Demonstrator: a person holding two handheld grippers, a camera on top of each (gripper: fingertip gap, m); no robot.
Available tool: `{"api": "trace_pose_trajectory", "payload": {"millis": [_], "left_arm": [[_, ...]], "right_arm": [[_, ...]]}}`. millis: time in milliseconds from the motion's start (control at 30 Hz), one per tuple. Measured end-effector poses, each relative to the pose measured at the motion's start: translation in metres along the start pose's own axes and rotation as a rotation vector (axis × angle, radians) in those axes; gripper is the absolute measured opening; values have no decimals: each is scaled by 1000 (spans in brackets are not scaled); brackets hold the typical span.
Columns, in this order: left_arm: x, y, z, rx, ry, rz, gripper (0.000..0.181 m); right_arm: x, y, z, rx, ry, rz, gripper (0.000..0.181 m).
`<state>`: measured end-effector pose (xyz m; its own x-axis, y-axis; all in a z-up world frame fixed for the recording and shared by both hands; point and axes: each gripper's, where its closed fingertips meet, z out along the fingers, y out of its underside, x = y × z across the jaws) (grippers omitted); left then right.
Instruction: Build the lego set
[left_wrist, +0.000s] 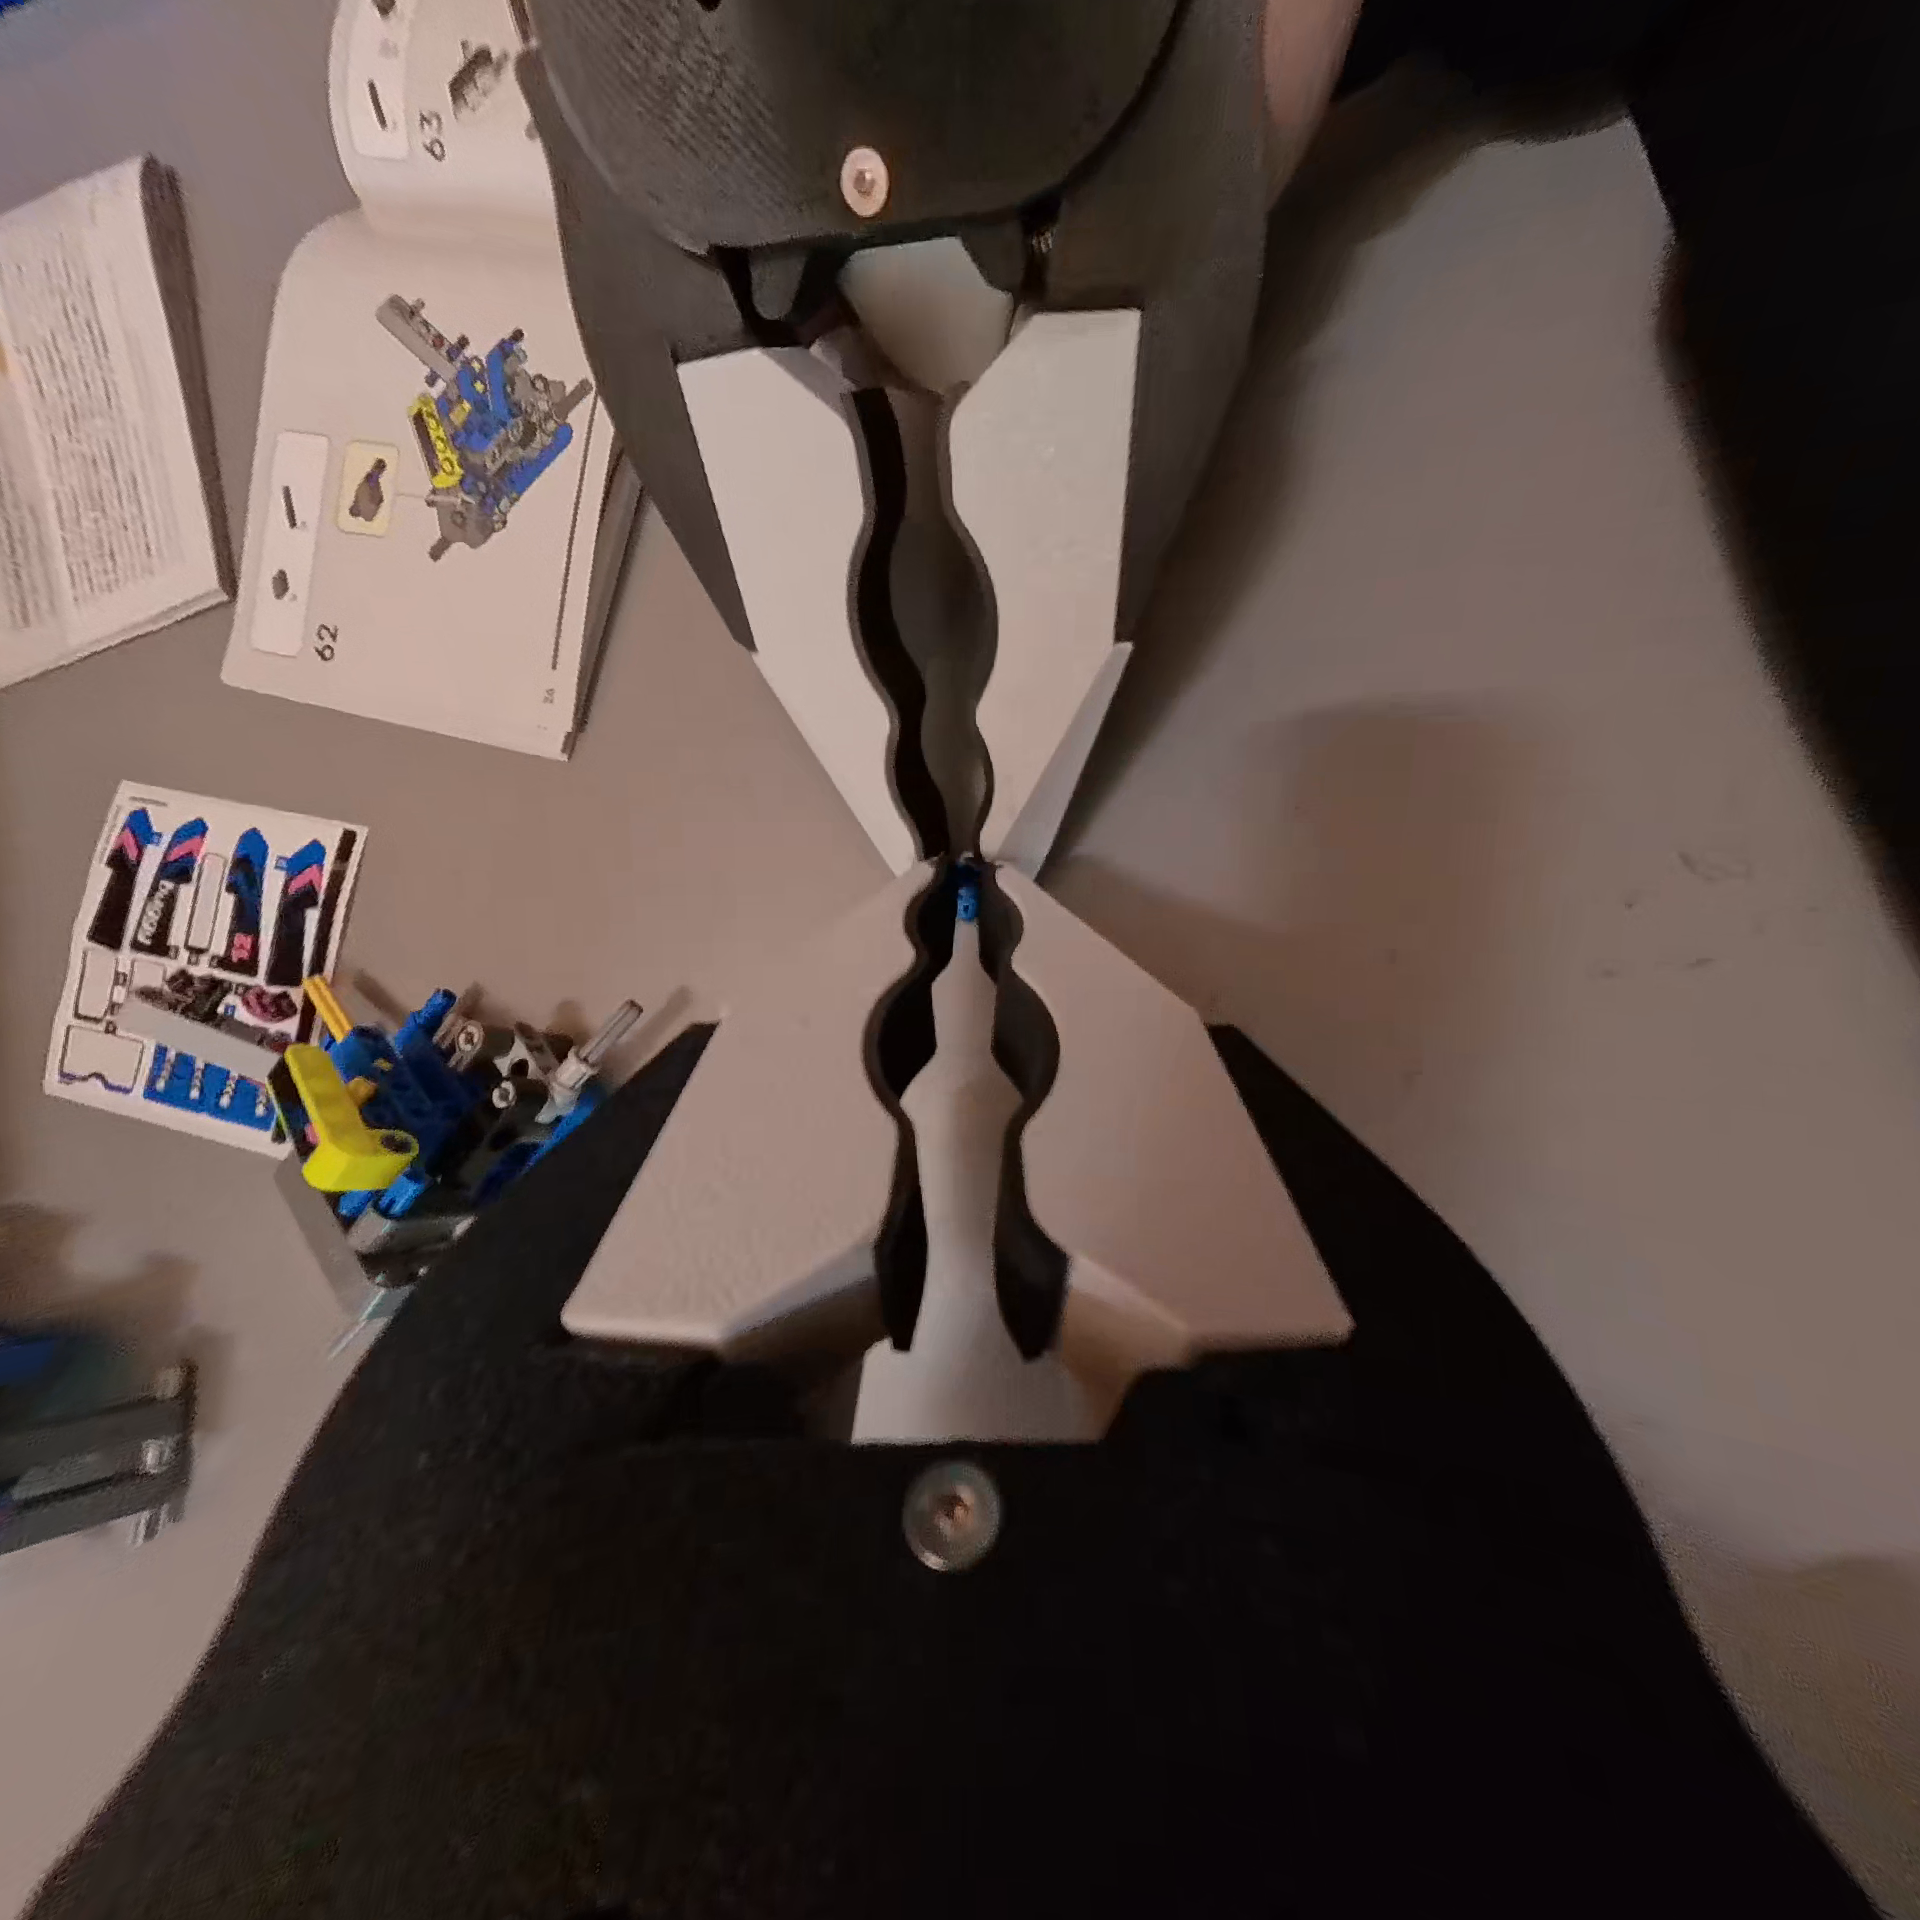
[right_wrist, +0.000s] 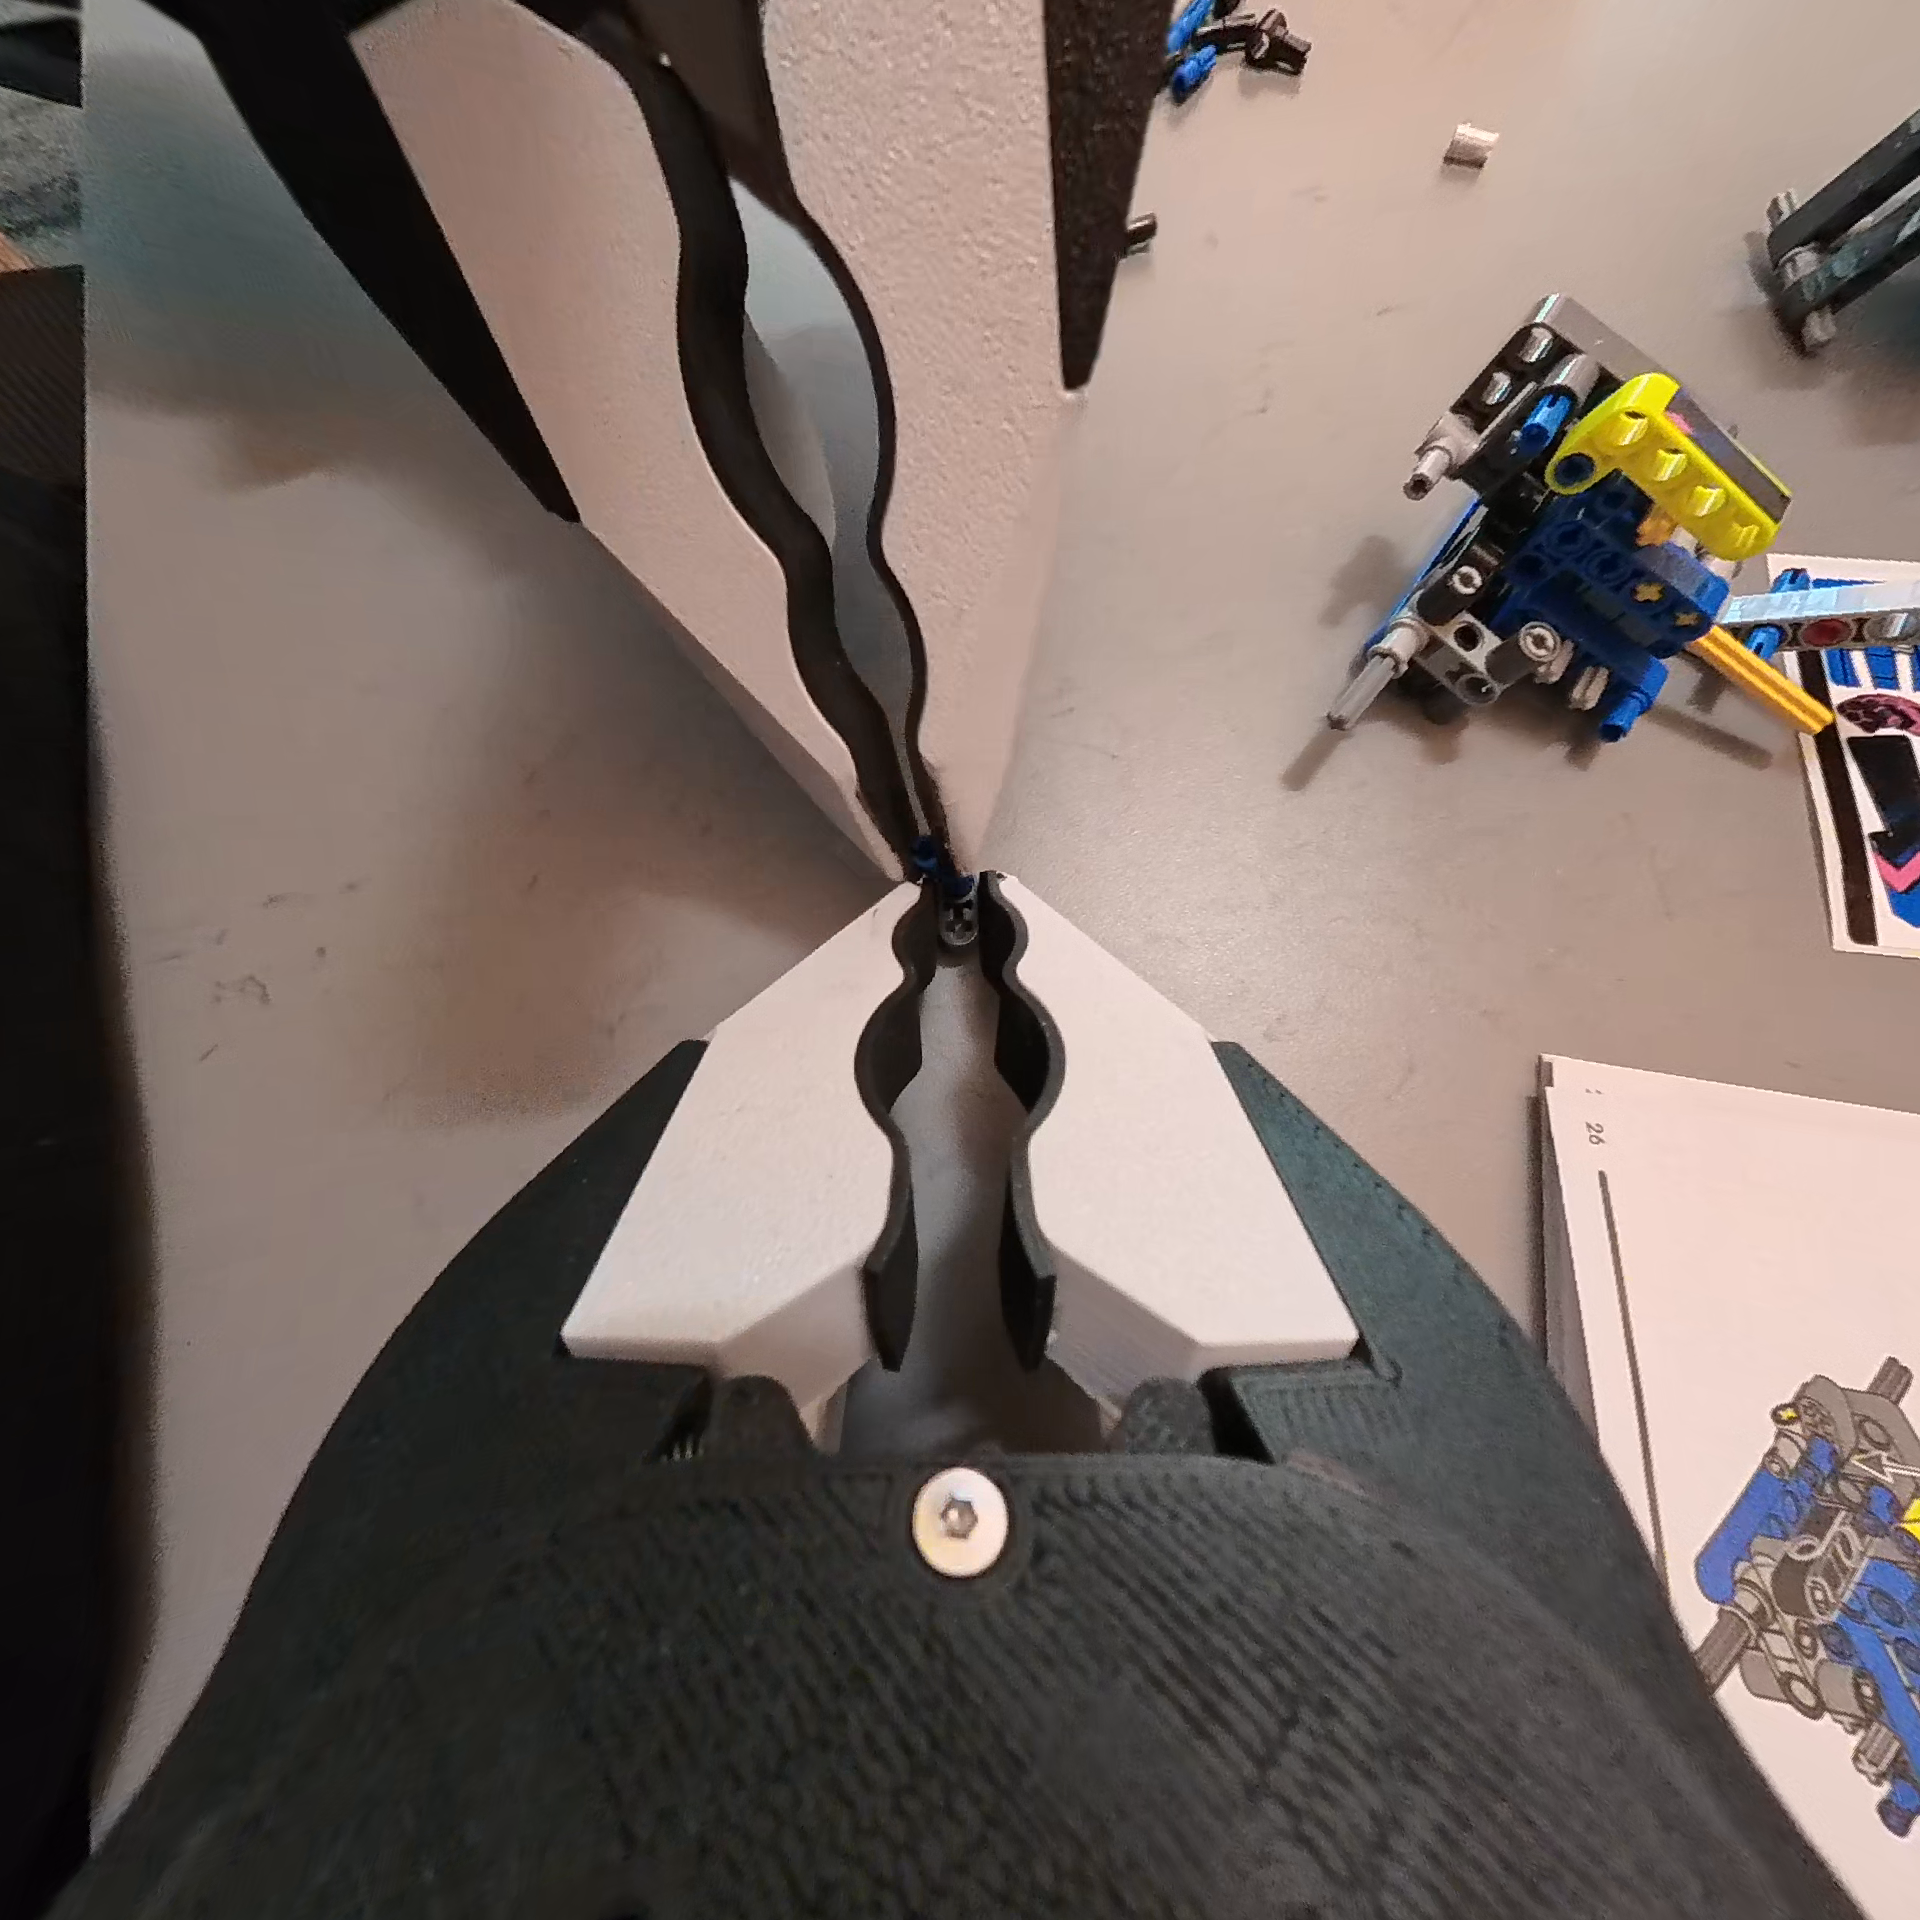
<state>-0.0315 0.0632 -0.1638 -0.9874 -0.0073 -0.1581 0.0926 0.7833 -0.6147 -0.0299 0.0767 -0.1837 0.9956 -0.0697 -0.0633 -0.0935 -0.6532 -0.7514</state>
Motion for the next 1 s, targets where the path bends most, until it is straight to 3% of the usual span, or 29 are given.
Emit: {"api": "trace_pose_trajectory", "payload": {"millis": [333,800,1000], "left_arm": [[0,2,0,-86,74,-25,2],[0,4,0,-299,86,81,2],[0,5,0,-310,119,68,3]], "right_arm": [[0,0,0,-1,-5,6,7],[0,0,0,0,-14,15,7],[0,0,0,0,-15,18,7]]}}
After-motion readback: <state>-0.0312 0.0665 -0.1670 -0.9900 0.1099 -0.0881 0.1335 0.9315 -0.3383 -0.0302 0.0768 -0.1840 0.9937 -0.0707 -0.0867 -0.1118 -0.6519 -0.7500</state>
